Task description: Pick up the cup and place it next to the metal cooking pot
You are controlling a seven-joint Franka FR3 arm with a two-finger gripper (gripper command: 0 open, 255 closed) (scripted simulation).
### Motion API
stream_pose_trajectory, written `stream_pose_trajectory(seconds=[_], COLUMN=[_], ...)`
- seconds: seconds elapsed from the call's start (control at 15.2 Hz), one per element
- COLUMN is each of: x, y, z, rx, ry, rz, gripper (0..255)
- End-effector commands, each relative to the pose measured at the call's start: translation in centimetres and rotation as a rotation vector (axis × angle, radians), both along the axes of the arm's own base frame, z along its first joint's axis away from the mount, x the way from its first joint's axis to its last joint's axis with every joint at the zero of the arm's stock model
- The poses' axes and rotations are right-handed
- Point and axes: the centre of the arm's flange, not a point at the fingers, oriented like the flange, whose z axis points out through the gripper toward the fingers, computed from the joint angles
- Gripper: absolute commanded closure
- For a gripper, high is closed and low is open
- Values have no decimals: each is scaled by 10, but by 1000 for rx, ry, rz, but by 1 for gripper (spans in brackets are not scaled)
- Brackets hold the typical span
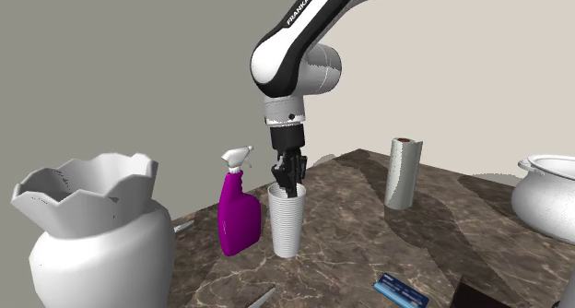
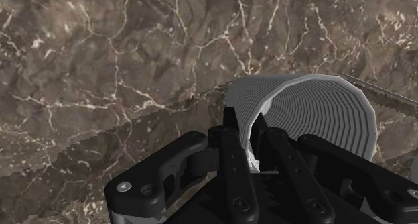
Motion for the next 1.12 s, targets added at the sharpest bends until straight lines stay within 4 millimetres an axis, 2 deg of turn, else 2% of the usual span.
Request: stream_pose_trajectory(seconds=[0.0,0.13,1.06], x=[0,0,0], y=[0,0,0], z=[0,0,74], rx=[0,0,0], ry=[0,0,0], rz=[0,0,0], gripper=[255,255,255])
